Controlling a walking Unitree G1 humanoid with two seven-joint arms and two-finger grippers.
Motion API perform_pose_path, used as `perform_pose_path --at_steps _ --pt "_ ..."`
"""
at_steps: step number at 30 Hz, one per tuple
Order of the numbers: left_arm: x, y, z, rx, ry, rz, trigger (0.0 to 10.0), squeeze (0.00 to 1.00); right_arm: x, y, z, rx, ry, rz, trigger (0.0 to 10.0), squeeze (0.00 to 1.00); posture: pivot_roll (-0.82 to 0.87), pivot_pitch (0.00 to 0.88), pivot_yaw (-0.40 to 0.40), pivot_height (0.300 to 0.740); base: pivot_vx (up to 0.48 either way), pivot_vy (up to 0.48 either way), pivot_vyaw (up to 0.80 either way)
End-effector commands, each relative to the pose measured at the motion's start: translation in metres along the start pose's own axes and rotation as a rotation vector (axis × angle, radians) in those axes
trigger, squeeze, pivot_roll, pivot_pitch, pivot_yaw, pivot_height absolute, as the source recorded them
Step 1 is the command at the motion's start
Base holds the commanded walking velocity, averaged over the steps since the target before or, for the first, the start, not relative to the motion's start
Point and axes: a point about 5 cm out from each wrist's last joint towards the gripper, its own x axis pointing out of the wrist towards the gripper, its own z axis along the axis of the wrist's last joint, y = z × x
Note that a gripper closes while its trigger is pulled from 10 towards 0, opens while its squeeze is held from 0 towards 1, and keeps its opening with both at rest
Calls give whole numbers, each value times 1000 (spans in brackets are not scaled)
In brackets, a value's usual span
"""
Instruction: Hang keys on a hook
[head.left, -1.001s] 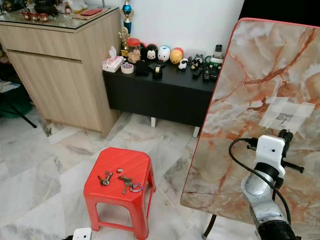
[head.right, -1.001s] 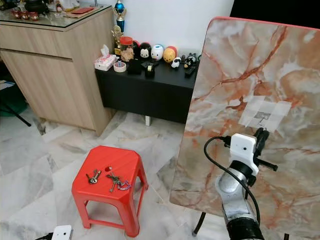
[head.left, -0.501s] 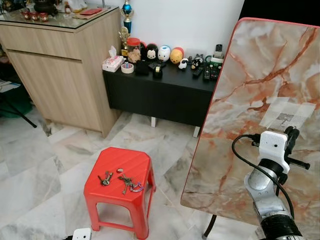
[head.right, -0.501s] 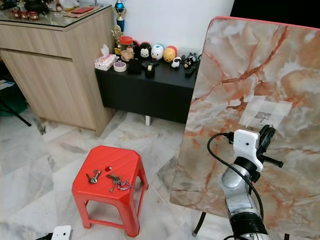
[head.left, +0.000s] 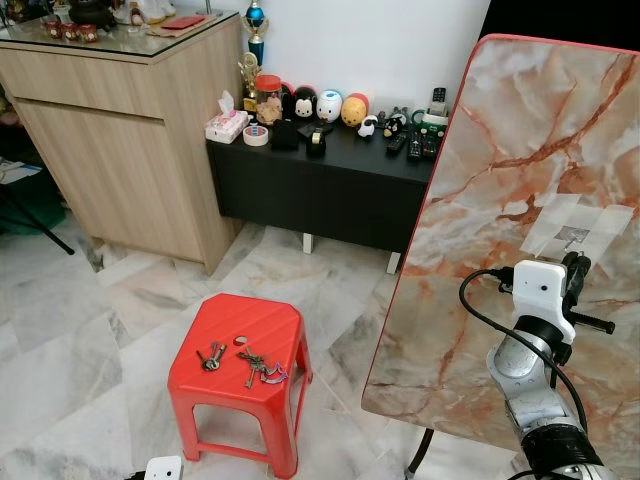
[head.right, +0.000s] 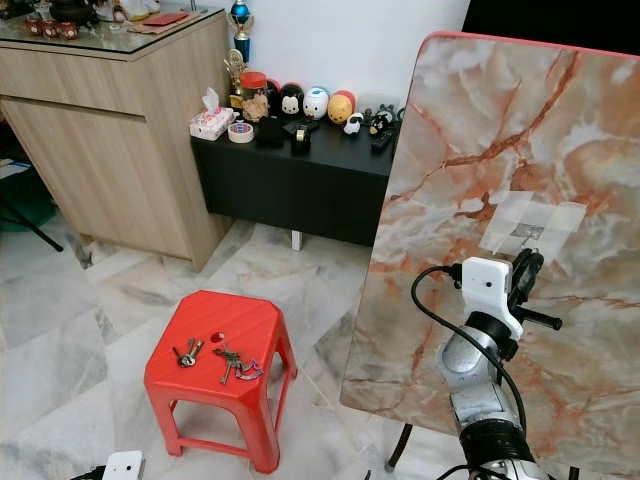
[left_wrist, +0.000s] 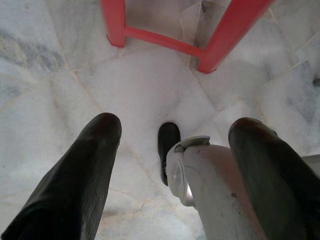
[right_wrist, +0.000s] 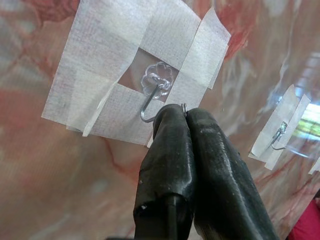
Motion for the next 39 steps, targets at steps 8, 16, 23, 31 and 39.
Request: perform_pose_path --at_steps 8,16,23,31,39 --pt "0 -2 -4 -9 16 -2 10000 0 4 5 1 -8 13 42 10000 0 -3 0 -66 740 0 0 0" --pt "0 -3 -5 -8 16 -3 10000 0 6 5 3 -7 2 35 10000 0 -1 0 -67 740 0 0 0" --pt "-1 -2 -6 -10 18 0 10000 0 7 2 5 2 -18 5 10000 0 -1 0 -68 740 0 0 0" --pt "-1 -1 -6 -10 16 0 10000 0 8 2 9 16 -30 -8 10000 0 -2 0 -68 740 0 0 0" --pt "-1 -2 -5 -10 14 -1 10000 0 3 7 9 25 -35 17 10000 0 -2 0 -68 740 0 0 0"
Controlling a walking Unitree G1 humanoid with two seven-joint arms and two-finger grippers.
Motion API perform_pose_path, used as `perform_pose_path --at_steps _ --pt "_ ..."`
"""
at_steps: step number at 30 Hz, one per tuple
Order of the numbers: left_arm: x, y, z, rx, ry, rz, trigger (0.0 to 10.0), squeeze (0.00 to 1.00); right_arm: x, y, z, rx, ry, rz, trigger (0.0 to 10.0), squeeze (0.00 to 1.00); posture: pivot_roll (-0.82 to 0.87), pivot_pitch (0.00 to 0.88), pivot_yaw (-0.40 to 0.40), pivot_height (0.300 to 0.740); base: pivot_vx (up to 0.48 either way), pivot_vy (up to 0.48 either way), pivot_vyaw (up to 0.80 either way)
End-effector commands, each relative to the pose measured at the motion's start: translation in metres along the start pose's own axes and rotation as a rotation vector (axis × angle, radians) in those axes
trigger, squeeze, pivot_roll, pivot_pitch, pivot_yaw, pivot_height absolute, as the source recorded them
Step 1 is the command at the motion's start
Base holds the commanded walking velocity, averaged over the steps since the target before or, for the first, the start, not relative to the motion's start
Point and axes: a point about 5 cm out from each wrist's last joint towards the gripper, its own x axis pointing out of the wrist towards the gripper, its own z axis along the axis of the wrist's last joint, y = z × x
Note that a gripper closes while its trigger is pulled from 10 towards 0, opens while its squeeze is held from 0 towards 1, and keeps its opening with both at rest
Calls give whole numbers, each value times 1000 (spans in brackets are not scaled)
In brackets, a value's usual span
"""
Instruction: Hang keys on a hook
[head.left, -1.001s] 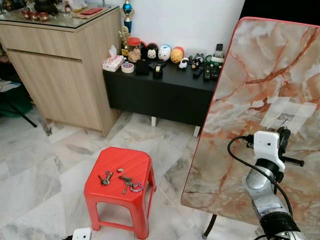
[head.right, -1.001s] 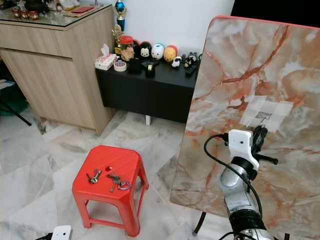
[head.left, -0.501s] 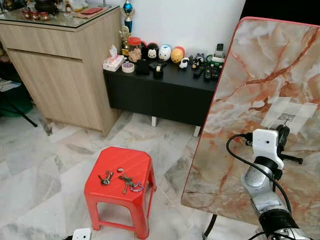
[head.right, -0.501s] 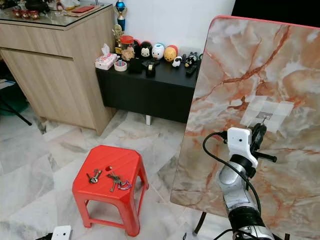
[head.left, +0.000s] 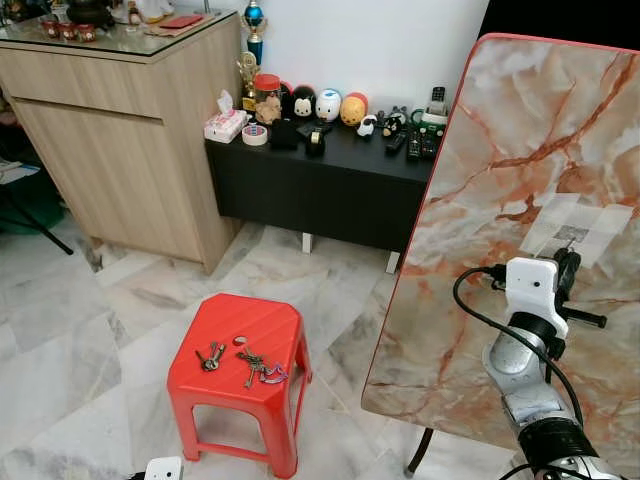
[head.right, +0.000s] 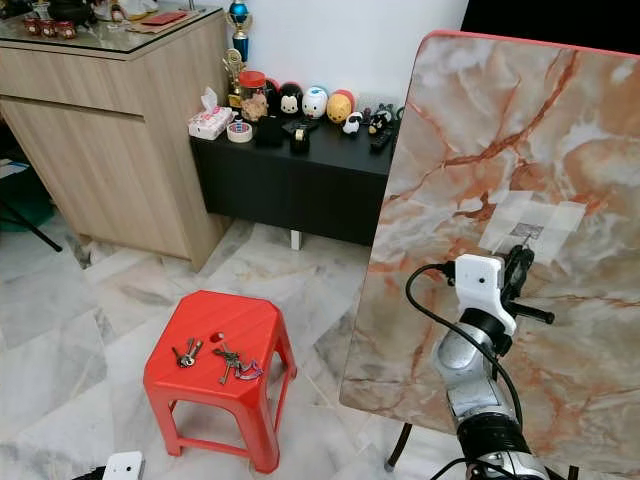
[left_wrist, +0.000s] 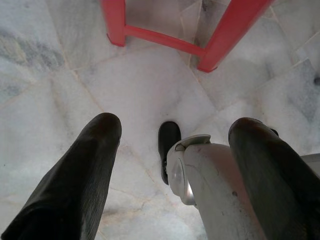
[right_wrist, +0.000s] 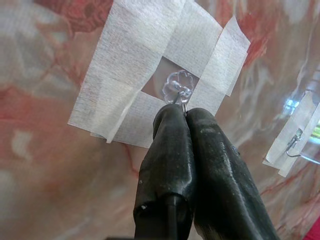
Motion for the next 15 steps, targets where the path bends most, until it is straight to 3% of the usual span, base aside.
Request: perform_pose_path --at_steps 1,15 --pt "0 -2 -4 -11 12 -3 10000 0 3 -1 5 16 -17 -19 10000 0 0 0 -68 740 0 0 0" --pt "0 -3 -4 -12 12 -5 10000 0 5 -7 1 3 4 -59 10000 0 -2 0 -68 740 0 0 0"
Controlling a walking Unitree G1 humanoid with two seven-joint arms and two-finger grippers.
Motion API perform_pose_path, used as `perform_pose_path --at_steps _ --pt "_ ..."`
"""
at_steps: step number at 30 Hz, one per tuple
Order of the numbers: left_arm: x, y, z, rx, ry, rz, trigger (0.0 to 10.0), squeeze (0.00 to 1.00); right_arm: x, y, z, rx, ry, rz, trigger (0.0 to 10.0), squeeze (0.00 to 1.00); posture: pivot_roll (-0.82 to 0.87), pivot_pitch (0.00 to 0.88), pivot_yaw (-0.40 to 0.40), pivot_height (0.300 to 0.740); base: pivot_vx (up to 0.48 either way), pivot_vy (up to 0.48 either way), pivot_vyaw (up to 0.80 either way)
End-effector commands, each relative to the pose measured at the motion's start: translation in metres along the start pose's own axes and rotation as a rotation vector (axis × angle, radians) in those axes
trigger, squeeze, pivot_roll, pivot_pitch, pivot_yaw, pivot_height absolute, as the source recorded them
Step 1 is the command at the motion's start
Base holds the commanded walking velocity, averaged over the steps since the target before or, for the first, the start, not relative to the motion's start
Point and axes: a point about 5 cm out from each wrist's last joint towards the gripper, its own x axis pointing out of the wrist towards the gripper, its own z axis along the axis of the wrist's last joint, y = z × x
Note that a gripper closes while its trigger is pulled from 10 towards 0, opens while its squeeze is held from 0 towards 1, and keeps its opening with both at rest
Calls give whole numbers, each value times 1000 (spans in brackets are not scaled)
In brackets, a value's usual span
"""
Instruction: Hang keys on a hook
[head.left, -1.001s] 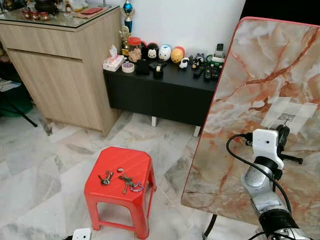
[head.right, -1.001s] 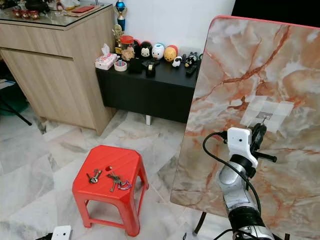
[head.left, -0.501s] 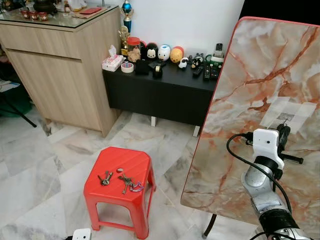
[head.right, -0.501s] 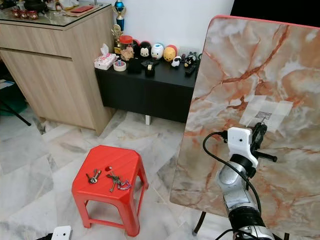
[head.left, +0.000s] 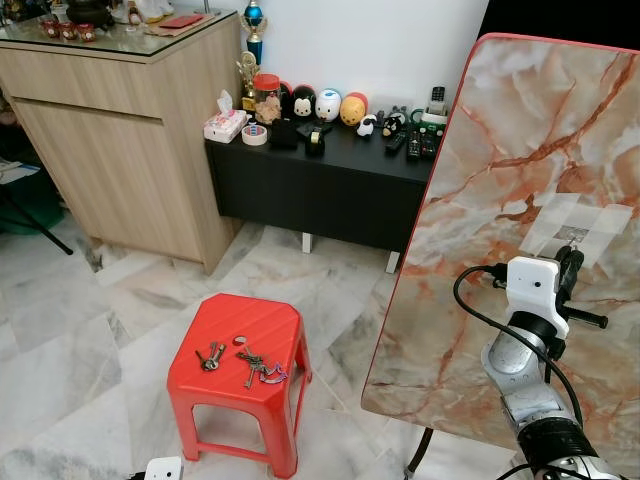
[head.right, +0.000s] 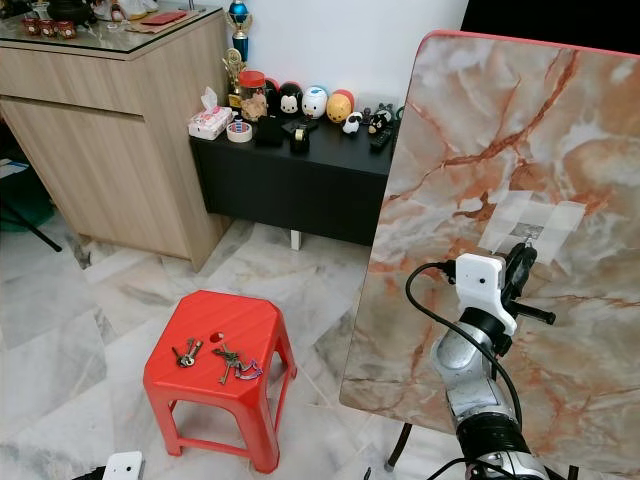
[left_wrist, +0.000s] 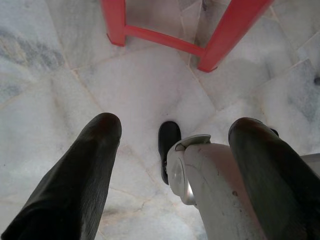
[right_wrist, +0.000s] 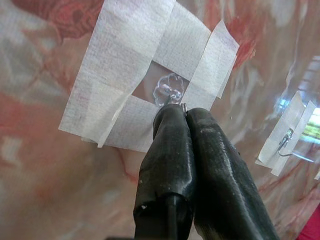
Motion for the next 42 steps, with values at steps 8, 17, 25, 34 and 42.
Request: perform_pose_path --at_steps 8,17,25,34,42 --pt "0 -2 -4 -12 12 -3 10000 0 5 -4 -4 -26 22 -21 10000 0 -1 0 -68 740 0 0 0" --pt "-1 -1 -5 -12 14 1 10000 0 10 -8 -3 -27 26 -37 10000 0 0 0 -67 740 0 0 0" --pt "-1 -1 -4 -11 13 1 10000 0 6 -4 0 1 19 -23 10000 0 0 0 -67 740 0 0 0" --pt "0 -2 -4 -11 12 -1 10000 0 1 -2 -3 -4 32 -8 10000 0 -3 0 -66 740 0 0 0" --pt "0 -3 -4 -12 11 -2 10000 0 -1 2 0 0 28 7 10000 0 -1 0 -68 740 0 0 0"
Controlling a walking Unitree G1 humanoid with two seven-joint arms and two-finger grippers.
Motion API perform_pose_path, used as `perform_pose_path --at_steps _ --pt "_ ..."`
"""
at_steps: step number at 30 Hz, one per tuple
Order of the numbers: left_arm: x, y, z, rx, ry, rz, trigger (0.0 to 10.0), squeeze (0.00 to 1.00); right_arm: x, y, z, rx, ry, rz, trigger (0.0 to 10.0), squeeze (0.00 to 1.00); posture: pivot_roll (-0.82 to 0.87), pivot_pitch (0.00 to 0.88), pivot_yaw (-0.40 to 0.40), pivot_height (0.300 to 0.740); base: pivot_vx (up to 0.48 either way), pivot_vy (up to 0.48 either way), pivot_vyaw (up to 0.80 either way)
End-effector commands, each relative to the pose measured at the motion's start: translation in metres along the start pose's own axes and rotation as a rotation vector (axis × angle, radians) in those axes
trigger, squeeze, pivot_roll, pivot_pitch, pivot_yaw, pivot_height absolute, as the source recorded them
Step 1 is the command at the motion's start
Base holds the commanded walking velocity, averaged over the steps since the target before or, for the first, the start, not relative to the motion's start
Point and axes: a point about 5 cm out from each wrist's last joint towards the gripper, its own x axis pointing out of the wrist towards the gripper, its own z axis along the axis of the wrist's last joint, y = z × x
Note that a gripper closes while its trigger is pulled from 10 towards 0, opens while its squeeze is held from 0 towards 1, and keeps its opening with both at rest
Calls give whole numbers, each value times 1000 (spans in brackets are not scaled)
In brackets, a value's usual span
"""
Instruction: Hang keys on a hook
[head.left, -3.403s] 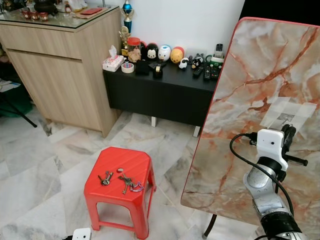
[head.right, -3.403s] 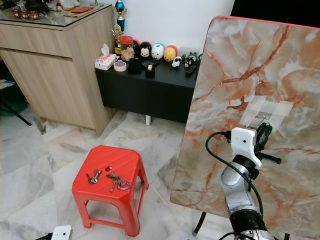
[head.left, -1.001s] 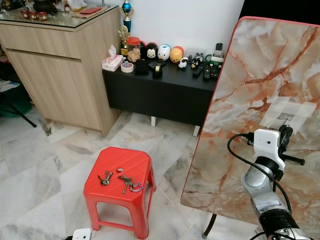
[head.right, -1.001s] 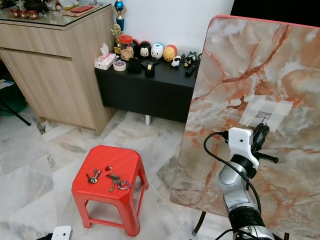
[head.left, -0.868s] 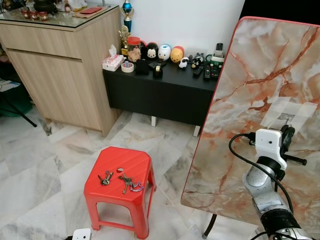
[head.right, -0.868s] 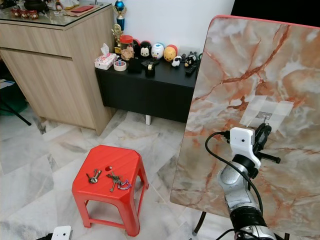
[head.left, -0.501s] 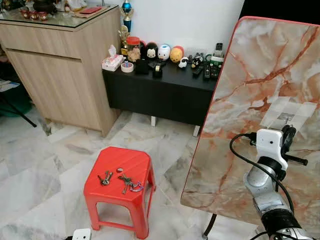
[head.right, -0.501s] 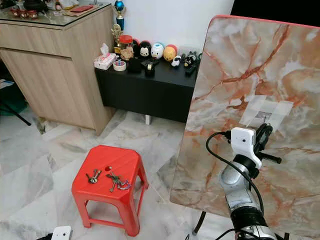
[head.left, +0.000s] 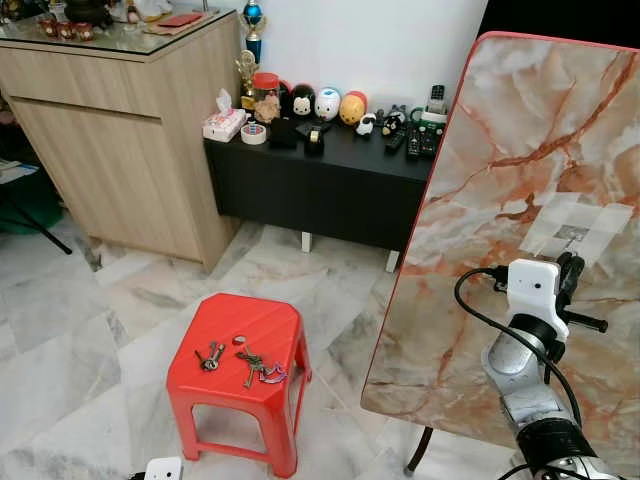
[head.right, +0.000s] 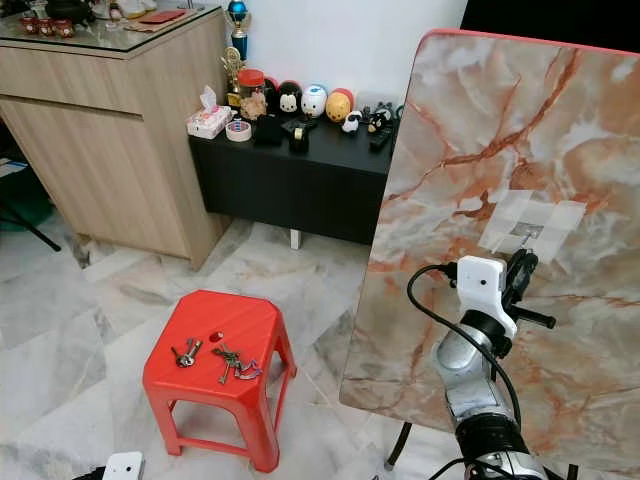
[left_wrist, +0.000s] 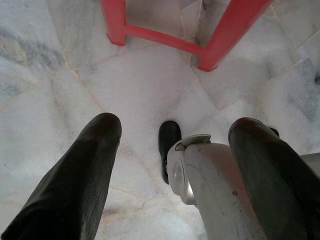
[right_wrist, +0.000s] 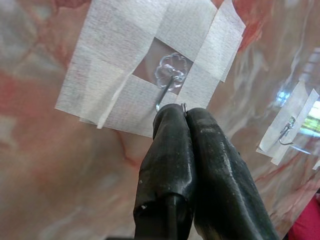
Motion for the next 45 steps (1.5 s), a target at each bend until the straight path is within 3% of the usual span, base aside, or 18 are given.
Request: perform_pose_path --at_steps 1,45 --pt "0 -3 -4 -12 11 -3 10000 0 2 0 4 6 -10 0 10000 0 -1 0 -68 740 0 0 0" --pt "0 -1 -2 -13 5 0 10000 0 11 -2 2 -10 6 -4 10000 0 3 0 -66 740 0 0 0"
